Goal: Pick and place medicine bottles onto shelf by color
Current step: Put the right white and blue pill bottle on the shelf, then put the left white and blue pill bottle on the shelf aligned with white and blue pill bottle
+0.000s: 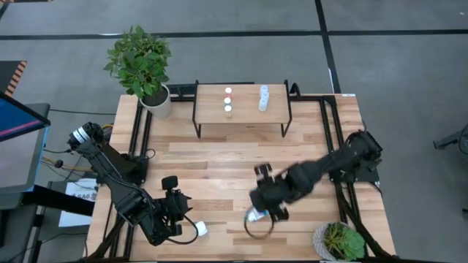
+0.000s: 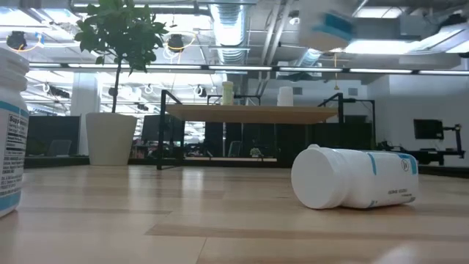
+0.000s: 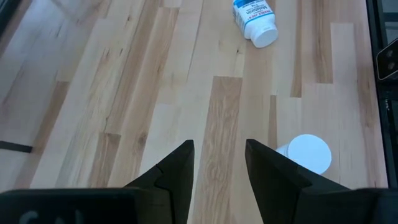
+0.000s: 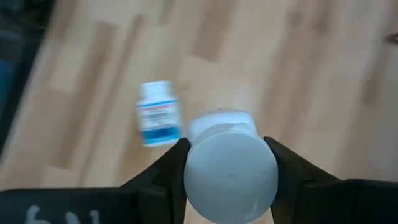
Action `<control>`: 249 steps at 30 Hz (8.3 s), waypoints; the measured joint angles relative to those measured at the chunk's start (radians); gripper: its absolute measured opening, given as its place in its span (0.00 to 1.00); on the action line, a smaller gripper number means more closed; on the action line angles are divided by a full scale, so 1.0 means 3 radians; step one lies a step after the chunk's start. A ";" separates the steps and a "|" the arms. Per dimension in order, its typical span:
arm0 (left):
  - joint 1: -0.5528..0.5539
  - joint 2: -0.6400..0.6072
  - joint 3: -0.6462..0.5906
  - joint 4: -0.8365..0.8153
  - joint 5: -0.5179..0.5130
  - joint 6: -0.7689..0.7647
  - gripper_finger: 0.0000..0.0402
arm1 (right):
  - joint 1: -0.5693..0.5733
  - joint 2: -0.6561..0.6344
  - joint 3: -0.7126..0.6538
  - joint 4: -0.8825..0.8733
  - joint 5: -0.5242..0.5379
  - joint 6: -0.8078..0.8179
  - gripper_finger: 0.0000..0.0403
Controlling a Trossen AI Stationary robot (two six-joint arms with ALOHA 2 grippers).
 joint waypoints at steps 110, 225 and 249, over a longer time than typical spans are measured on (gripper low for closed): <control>-0.0001 -0.0001 0.0000 0.0098 0.0385 -0.0233 0.33 | -0.1418 -0.0750 0.1231 -0.0731 -0.1783 -0.0504 0.50; 0.3871 0.1748 0.3144 -0.0300 0.2194 0.3694 0.34 | -0.0017 -0.1450 0.1039 -0.1299 -0.0070 0.0829 0.30; 0.4152 0.2246 0.3639 -0.0694 0.2166 0.3792 0.34 | 0.0080 -0.1460 0.1039 -0.1295 -0.0070 0.0786 0.30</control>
